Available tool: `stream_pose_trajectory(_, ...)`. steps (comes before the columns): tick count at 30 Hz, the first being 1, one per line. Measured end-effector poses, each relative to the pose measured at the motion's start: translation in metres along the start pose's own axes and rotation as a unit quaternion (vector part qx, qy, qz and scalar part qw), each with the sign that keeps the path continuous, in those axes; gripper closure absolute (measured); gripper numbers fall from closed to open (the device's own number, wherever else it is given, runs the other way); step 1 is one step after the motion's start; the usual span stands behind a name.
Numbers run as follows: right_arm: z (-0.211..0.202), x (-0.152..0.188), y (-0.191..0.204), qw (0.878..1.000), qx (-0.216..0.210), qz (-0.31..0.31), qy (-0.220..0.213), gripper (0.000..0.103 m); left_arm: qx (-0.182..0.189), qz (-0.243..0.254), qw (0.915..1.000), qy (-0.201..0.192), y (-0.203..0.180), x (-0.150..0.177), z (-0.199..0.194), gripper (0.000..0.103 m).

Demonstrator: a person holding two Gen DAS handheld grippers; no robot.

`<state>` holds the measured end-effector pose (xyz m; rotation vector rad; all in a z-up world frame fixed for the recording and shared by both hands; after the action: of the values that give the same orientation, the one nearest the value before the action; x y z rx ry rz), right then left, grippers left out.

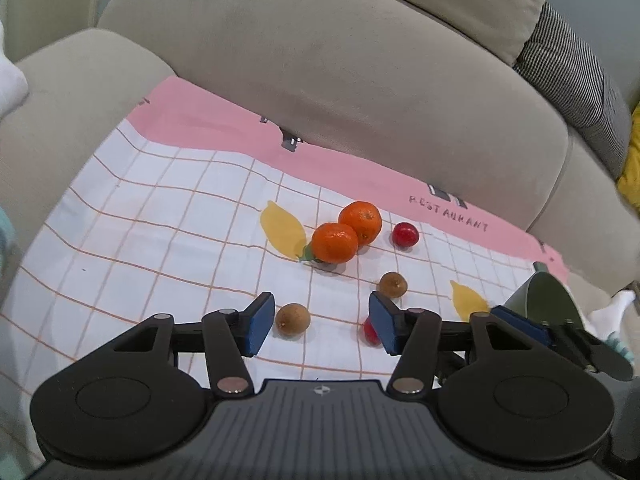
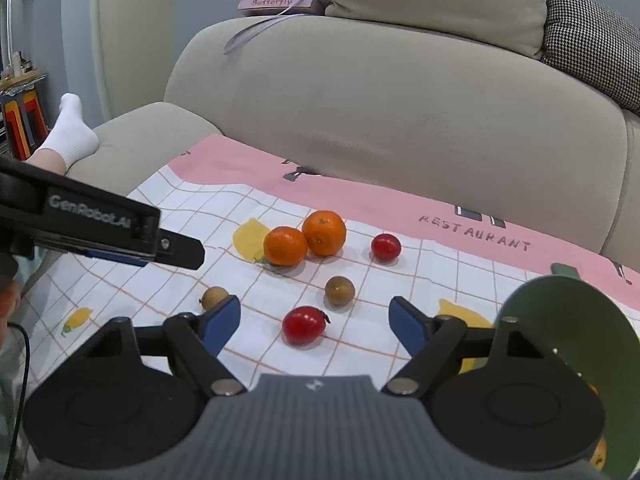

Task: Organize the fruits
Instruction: 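Open both tools to release the mandarins and withdraw to the remaining fruit, then grasp a brown kumquat with the left tool while the right tool grasps a red tomato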

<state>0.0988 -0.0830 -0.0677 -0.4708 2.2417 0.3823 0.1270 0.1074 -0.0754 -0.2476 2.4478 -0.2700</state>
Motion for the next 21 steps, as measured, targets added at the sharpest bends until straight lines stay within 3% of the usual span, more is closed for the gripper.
stream_pose_trajectory(5,0.020,-0.003,-0.001,1.000,-0.007,0.000,0.002,0.036,0.016,-0.007,0.9998,0.010,0.004,0.003,0.014,0.040)
stream_pose_trajectory(9,0.036,-0.001,-0.004,1.000,-0.014,0.004,0.006,0.037,0.014,0.003,0.9995,0.027,0.003,0.010,0.028,0.045)
stream_pose_trajectory(12,0.046,0.004,-0.005,1.000,-0.021,0.003,0.016,0.051,0.004,0.008,0.9992,0.039,0.003,0.015,0.039,0.050)
stream_pose_trajectory(21,0.066,0.016,-0.009,0.999,-0.036,-0.001,0.031,0.054,-0.035,0.039,0.9979,0.039,0.001,0.022,0.057,0.059)
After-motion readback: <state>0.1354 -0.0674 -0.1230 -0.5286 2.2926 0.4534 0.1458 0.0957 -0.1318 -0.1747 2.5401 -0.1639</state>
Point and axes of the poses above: each gripper's, at about its wrist camera, not at the fingertips, and z roughly the way its jaws point, y to its left, x to its underside, the point moved 3 cm from there along z, roughly the way its jaws point, and after that the axes turned 8 degrees about -x, right-handed, at the moved point
